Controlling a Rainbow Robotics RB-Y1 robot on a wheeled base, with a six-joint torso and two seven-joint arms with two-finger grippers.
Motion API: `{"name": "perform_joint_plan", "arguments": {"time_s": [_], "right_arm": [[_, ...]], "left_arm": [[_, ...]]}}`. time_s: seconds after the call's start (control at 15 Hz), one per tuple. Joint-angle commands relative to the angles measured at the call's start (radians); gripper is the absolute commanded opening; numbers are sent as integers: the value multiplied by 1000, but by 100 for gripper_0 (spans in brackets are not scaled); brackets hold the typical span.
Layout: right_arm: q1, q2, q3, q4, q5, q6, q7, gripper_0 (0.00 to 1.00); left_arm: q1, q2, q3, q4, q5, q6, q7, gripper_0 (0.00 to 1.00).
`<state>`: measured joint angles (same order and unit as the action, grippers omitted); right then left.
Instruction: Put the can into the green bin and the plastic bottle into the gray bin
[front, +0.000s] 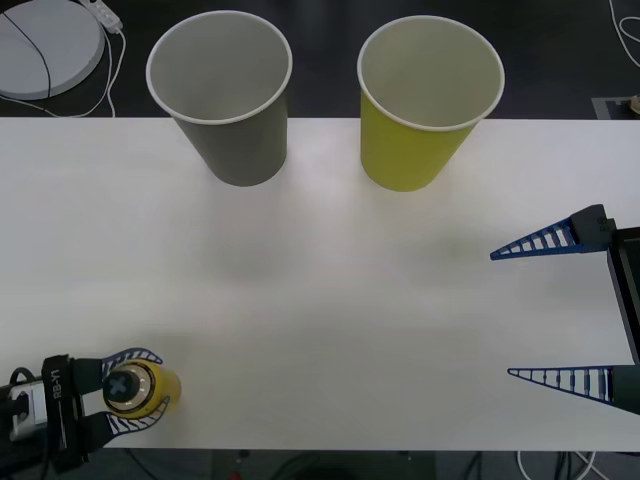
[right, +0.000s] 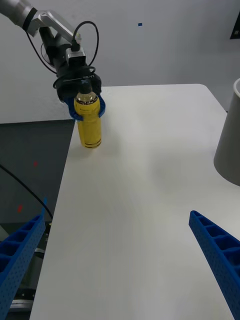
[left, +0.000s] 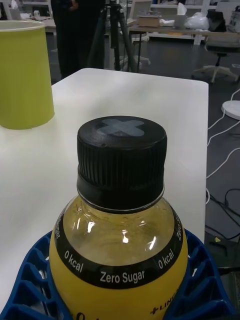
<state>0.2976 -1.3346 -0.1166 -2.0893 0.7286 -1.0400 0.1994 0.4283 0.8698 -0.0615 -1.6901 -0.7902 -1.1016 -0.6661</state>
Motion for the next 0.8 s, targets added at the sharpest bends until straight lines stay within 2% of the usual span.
{"name": "perform_joint_plan", "arguments": {"time_s": [0.07, 0.33, 0.8], "right_arm": [[0, 0, 0, 0, 0, 0, 0, 100], [0, 0, 0, 0, 0, 0, 0, 100], [0, 0, 0, 0, 0, 0, 0, 100]], "left_arm": [[29, 12, 20, -40, 8, 12, 20, 0], [52, 14, 61, -54, 52, 28, 40, 0], [55, 15, 78, -68, 146, 175, 60, 0]]}}
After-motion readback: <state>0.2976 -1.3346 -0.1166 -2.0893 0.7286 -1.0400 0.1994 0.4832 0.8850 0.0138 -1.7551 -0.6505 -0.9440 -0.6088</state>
